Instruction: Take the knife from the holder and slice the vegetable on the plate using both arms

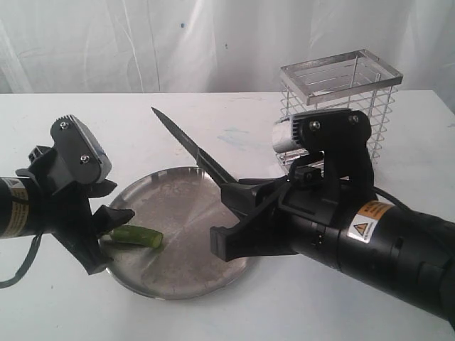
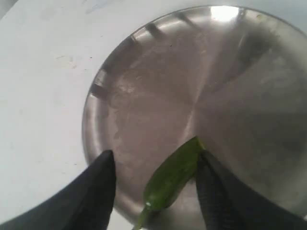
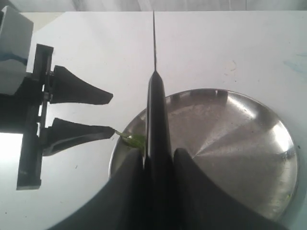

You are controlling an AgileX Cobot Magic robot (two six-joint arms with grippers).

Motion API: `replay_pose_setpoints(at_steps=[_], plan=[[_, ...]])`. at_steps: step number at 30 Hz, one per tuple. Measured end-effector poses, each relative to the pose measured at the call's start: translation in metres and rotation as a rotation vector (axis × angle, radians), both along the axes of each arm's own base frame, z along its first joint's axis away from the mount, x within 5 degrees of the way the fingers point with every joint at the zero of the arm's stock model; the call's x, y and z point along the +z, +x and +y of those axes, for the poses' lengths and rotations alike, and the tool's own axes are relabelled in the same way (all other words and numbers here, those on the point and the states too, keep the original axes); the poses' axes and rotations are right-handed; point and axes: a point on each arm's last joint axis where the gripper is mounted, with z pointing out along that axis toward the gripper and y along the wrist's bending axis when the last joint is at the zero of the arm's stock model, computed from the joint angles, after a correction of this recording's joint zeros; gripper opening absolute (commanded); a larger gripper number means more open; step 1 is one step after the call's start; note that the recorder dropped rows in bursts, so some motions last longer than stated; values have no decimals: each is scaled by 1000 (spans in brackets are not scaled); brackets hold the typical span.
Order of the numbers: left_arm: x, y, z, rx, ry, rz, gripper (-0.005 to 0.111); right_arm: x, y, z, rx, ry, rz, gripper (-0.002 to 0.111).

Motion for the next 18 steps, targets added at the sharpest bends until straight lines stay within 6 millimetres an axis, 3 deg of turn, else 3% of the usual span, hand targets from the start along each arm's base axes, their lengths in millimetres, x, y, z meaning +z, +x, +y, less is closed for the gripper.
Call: replay_pose_setpoints(at_steps=[6, 18], plan=[[-2, 10, 3, 23, 83, -6, 56, -1, -1, 0, -1, -1, 24, 0], [-31, 31, -5, -72, 217, 60, 56, -2, -1, 0, -1, -1, 27, 0]])
